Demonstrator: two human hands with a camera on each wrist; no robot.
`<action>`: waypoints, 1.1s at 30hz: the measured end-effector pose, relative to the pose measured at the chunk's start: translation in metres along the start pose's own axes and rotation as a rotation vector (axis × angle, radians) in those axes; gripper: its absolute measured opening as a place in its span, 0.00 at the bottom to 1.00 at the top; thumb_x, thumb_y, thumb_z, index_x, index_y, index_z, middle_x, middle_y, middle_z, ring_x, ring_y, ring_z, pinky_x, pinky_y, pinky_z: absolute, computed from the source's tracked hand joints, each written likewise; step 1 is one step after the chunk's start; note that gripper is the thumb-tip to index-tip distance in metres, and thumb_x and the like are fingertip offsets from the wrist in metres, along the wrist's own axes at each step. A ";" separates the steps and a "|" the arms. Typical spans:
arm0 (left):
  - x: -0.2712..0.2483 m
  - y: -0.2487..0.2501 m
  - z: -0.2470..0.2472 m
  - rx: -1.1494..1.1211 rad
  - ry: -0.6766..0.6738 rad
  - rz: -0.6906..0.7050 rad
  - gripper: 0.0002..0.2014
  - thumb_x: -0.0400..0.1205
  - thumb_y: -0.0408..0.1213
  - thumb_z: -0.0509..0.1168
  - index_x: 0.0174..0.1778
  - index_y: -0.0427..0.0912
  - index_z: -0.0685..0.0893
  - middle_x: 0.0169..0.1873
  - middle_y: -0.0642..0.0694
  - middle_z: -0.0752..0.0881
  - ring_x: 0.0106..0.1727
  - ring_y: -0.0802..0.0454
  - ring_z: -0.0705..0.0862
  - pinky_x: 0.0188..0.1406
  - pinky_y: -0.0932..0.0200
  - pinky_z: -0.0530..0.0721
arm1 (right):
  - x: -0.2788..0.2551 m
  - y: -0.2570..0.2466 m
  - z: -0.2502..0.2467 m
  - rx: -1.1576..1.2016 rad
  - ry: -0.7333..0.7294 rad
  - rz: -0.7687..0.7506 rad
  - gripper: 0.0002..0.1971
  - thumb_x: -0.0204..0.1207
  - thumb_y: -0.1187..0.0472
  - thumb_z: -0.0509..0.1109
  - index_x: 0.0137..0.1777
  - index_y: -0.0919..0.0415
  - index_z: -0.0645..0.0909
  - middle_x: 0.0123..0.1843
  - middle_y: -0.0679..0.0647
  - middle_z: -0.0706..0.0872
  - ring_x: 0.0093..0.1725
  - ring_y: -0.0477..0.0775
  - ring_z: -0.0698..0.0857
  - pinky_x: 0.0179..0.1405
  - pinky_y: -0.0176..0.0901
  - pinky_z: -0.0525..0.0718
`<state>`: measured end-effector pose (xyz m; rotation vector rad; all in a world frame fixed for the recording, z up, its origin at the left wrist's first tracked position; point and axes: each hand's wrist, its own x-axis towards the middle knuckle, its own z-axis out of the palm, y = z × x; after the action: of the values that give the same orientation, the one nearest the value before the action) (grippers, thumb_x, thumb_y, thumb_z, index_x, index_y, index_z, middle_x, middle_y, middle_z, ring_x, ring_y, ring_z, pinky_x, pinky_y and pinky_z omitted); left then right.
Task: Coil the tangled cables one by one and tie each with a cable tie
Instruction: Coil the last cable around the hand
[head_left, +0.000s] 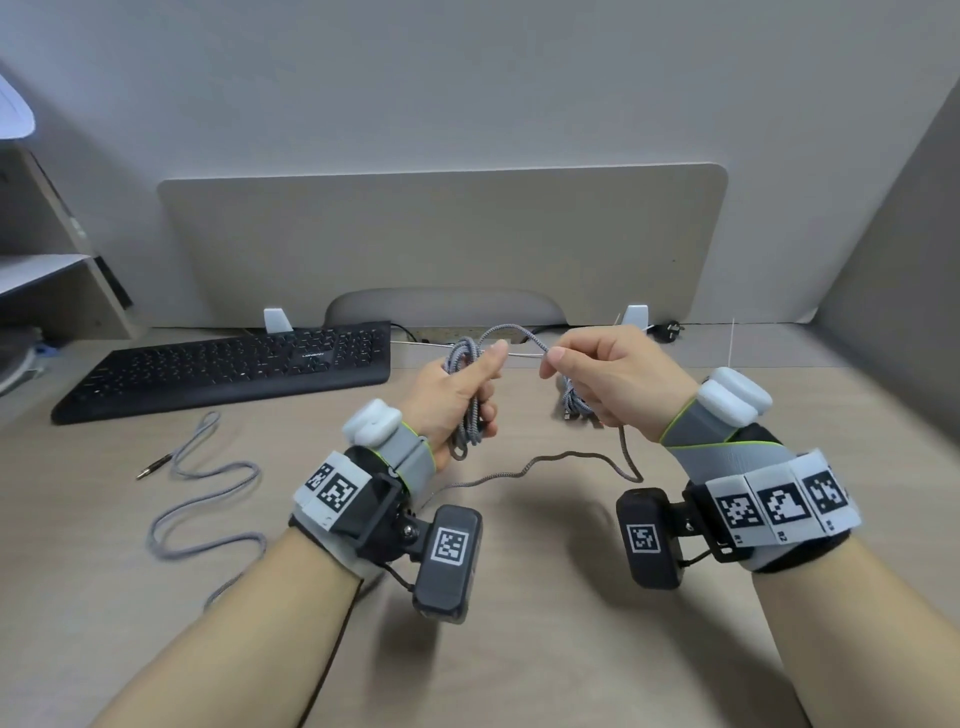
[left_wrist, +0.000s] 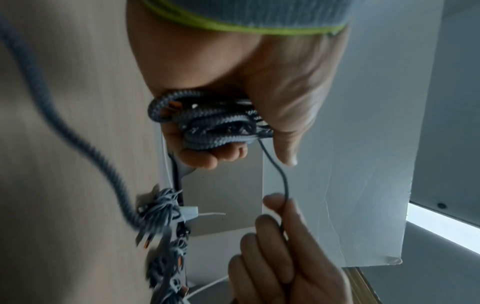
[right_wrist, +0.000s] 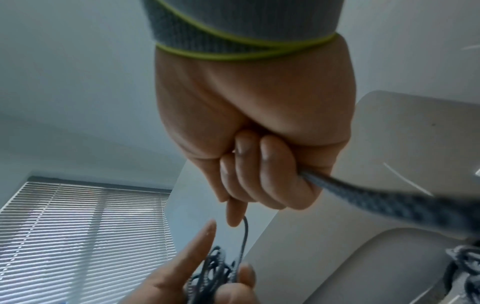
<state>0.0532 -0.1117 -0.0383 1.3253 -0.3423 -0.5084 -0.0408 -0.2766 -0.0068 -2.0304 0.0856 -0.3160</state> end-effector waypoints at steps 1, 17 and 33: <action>0.000 -0.003 0.002 -0.015 -0.007 -0.006 0.18 0.75 0.53 0.73 0.41 0.42 0.78 0.24 0.49 0.74 0.23 0.53 0.74 0.24 0.60 0.78 | -0.001 -0.002 0.003 0.007 -0.017 -0.009 0.14 0.84 0.57 0.64 0.39 0.60 0.85 0.19 0.43 0.65 0.20 0.47 0.61 0.21 0.36 0.60; 0.010 0.010 -0.014 -0.161 0.133 0.126 0.16 0.83 0.36 0.69 0.28 0.40 0.76 0.21 0.45 0.77 0.21 0.50 0.78 0.25 0.58 0.78 | -0.009 -0.008 0.036 -0.262 -0.213 -0.125 0.16 0.85 0.54 0.63 0.42 0.60 0.86 0.19 0.43 0.68 0.19 0.44 0.66 0.20 0.30 0.64; 0.004 0.046 -0.045 -0.295 -0.010 0.112 0.20 0.85 0.42 0.63 0.28 0.49 0.64 0.16 0.55 0.62 0.16 0.59 0.64 0.16 0.65 0.71 | -0.003 0.008 0.004 -0.269 -0.200 0.096 0.15 0.83 0.50 0.66 0.40 0.58 0.86 0.24 0.47 0.69 0.21 0.48 0.64 0.18 0.35 0.64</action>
<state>0.0866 -0.0691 -0.0032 1.0123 -0.3338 -0.4517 -0.0419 -0.2766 -0.0160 -2.3043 0.1052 -0.0403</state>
